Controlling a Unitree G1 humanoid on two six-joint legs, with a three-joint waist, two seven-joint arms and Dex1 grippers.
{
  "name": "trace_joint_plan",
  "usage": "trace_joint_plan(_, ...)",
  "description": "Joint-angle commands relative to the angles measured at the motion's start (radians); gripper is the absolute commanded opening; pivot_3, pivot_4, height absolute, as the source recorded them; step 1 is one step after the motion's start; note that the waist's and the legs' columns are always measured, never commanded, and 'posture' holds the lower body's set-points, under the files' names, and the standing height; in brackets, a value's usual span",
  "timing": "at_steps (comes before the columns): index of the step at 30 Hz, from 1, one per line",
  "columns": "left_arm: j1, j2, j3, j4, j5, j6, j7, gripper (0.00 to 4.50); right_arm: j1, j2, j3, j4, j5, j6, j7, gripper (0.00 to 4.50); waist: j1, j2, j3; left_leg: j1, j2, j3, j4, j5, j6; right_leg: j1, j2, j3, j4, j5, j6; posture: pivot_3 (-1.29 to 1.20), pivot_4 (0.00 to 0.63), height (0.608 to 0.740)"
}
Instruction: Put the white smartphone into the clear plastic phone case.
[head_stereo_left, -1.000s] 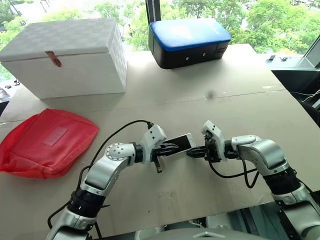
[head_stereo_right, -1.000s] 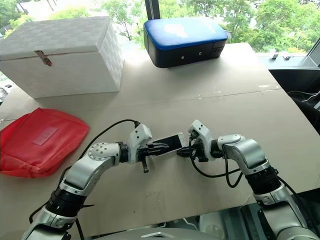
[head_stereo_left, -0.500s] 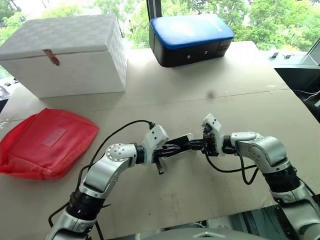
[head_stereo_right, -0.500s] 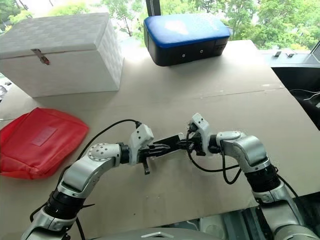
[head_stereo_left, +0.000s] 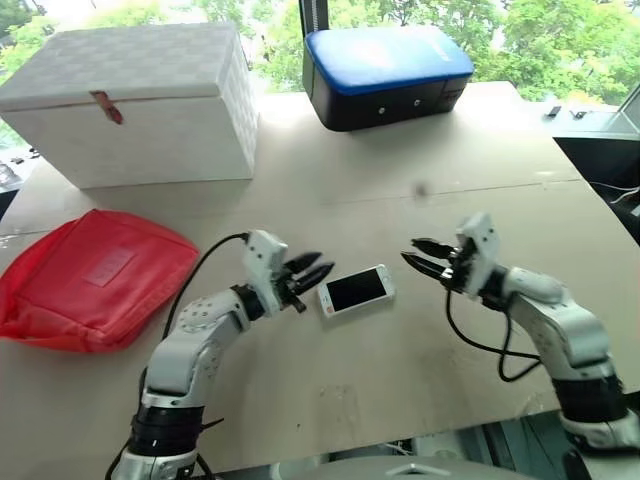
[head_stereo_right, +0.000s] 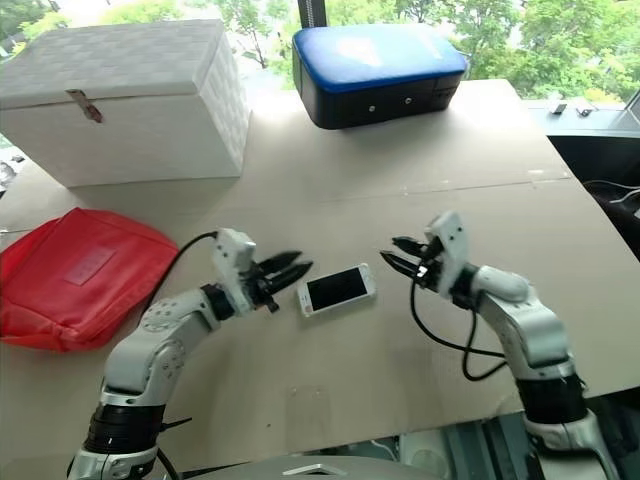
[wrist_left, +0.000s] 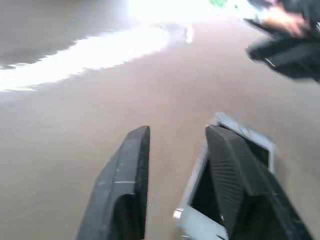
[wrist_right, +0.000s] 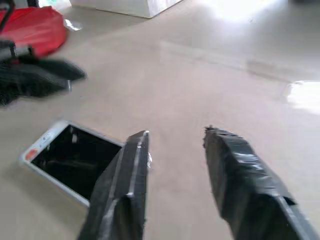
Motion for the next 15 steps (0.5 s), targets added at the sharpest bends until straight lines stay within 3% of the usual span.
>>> trace_joint_plan(1, 0.068, 0.04, 0.137, -0.079, -0.091, 0.036, 0.019, 3.6, 0.161, -0.084, -0.133, -0.142, 0.029, -0.052, 0.046, 3.7, 0.004, -0.001, 0.001, 0.0, 0.0, 0.0, 0.0, 0.0, 0.0, 0.0, 0.0, 0.0, 0.0, 0.0, 0.0, 0.0, 0.15, 0.734)
trace_joint_plan(2, 0.108, 0.066, 0.172, -0.104, -0.107, 0.05, 0.01, 4.18, 0.232, -0.111, -0.183, -0.174, 0.035, -0.079, 0.07, 4.29, 0.004, -0.001, 0.001, -0.001, 0.0, 0.001, 0.0, 0.0, 0.0, 0.0, 0.0, 0.0, -0.001, 0.0, 0.0, 0.0, 0.15, 0.734)
trace_joint_plan(3, 0.143, 0.09, 0.201, -0.124, -0.123, 0.065, 0.006, 4.46, 0.29, -0.127, -0.223, -0.198, 0.035, -0.106, 0.084, 4.5, 0.004, -0.001, 0.002, -0.001, -0.001, 0.001, 0.0, 0.0, 0.0, 0.0, -0.001, 0.001, -0.001, -0.001, 0.001, 0.0, 0.15, 0.734)
trace_joint_plan(9, 0.363, 0.161, 0.286, -0.248, -0.127, 0.031, -0.038, 4.46, 0.52, -0.169, -0.36, -0.245, 0.014, -0.24, 0.146, 4.5, 0.003, -0.002, 0.005, 0.002, 0.0, 0.001, 0.0, -0.001, 0.001, 0.0, 0.0, 0.002, -0.001, -0.005, 0.005, 0.0, 0.15, 0.734)
trace_joint_plan(15, 0.503, 0.117, 0.326, -0.271, -0.15, 0.024, 0.002, 4.46, 0.577, -0.192, -0.373, -0.234, 0.009, -0.267, 0.167, 4.5, 0.003, -0.002, 0.004, 0.004, 0.002, 0.0, 0.002, -0.004, 0.0, 0.001, -0.005, 0.004, 0.0, -0.006, 0.003, 0.0, 0.15, 0.734)
